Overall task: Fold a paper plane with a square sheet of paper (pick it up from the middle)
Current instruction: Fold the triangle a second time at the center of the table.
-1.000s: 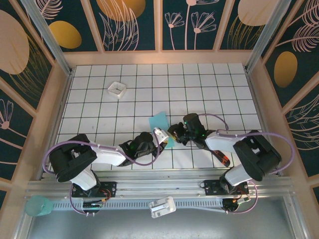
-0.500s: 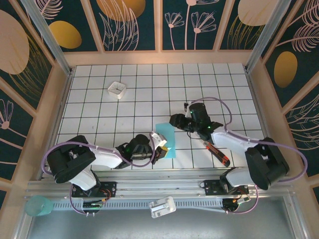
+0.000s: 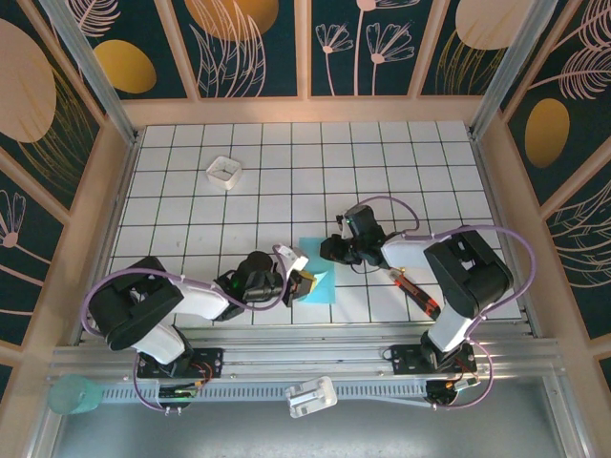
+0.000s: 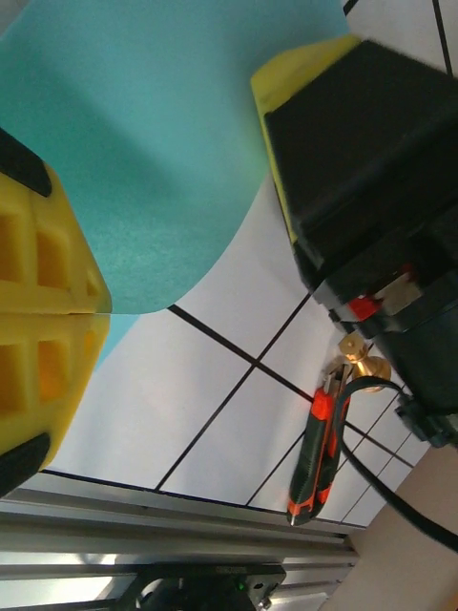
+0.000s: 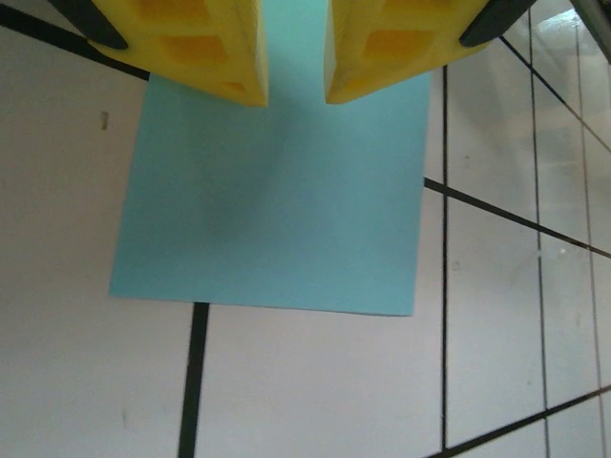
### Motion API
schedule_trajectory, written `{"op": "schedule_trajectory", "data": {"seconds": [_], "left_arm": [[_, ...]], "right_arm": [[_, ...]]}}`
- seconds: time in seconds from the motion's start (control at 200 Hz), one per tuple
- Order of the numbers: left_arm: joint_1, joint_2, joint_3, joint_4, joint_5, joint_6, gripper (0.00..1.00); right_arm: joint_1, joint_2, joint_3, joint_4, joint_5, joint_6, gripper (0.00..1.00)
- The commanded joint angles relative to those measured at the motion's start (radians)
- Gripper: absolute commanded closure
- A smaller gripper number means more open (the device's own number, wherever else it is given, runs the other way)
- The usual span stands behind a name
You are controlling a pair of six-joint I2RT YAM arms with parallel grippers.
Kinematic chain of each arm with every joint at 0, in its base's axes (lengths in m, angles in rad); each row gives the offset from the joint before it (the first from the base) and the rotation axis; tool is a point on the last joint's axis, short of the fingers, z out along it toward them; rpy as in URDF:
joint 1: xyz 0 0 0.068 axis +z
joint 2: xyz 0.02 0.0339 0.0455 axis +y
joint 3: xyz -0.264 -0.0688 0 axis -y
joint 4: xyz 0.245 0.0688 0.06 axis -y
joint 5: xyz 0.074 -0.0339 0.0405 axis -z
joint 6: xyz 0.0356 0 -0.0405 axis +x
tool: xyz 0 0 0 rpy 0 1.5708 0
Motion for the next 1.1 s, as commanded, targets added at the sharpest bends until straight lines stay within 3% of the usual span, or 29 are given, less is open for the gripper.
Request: {"op": "schedule_trajectory", "data": {"seconds": [0.0, 0.425, 1.096], "left_arm": [[0.028, 0.028, -0.004, 0.062, 0.051, -0.045, 1.0], [0.125, 0.123, 0.046, 0.052, 0.151, -0.108, 1.0], [0.165, 0.141, 0.04, -0.012, 0.116, -0.088, 1.0]], "right_arm": [[-0.007, 0.02, 0.01, 0.015, 0.011, -0.041, 0.78], [-0.008, 0.049, 0.005, -0.003, 0.04, -0.085, 0.79], [-0.008, 0.066, 0.013, -0.02, 0.056, -0.1, 0.79]]}}
